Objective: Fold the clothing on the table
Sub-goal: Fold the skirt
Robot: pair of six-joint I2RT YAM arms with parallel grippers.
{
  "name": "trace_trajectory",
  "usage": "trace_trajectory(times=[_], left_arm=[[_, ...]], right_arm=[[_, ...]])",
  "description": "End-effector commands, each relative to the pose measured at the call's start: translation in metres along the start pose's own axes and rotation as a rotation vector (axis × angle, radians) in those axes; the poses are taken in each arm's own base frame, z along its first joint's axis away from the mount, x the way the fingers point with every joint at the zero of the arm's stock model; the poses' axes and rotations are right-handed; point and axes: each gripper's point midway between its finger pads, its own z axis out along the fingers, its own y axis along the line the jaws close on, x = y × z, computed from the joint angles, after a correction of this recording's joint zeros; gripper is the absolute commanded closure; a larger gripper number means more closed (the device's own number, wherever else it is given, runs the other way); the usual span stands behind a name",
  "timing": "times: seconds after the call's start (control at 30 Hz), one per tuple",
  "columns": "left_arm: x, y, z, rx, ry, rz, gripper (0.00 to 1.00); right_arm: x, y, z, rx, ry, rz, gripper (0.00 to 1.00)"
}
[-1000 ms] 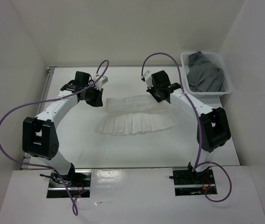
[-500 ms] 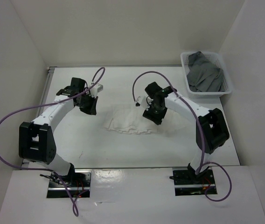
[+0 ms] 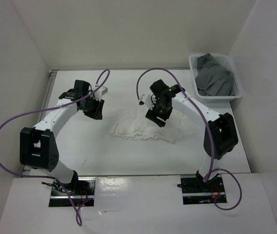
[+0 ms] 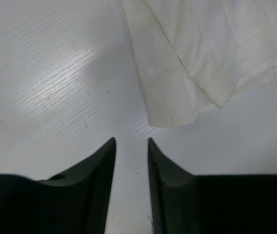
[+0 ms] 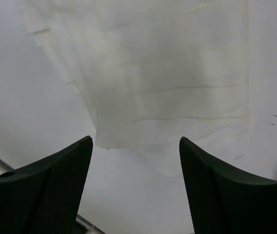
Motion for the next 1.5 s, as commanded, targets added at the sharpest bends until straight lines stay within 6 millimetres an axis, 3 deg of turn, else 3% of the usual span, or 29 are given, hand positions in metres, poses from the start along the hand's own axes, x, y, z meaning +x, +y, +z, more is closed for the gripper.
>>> trace_trajectory(times=[0.0, 0.17, 0.2, 0.33, 0.47, 0.6, 0.93, 1.03, 1.3, 1.47], left_arm=[[-0.029, 0.001, -0.001, -0.027, -0.051, 0.033, 0.56], [-0.052, -0.008, 0.027, -0.026, -0.038, 0.083, 0.33], [-0.068, -0.005, 0.026, -0.041, -0.071, 0.093, 0.31], [-0.091, -0.011, 0.042, -0.045, -0.094, 0.135, 0.27], [-0.094, -0.027, 0.072, -0.011, -0.063, 0.169, 0.27], [-0.091, -0.040, 0.094, 0.014, -0.038, 0.195, 0.27], [-0.060, -0.052, 0.133, 0.019, 0.038, 0.215, 0.27], [-0.060, -0.051, 0.133, 0.009, 0.039, 0.194, 0.28], [-0.033, -0.042, 0.129, -0.044, 0.104, 0.163, 0.29], [-0.024, -0.038, 0.122, -0.080, 0.125, 0.143, 0.29]], right_arm=[[-0.014, -0.040, -0.007, 0.221, -0.095, 0.108, 0.23], [0.020, -0.036, 0.023, 0.209, 0.014, 0.167, 0.22], [0.027, -0.037, 0.024, 0.215, 0.029, 0.204, 0.22], [0.056, -0.040, 0.035, 0.214, 0.080, 0.275, 0.21], [0.073, -0.051, 0.034, 0.234, 0.099, 0.362, 0.20], [0.093, -0.062, 0.034, 0.277, 0.133, 0.430, 0.20], [0.101, -0.065, 0.037, 0.281, 0.154, 0.469, 0.19], [0.103, -0.063, 0.044, 0.270, 0.173, 0.478, 0.19], [0.103, -0.061, 0.062, 0.228, 0.171, 0.510, 0.16], [0.102, -0.063, 0.082, 0.211, 0.183, 0.520, 0.16]])
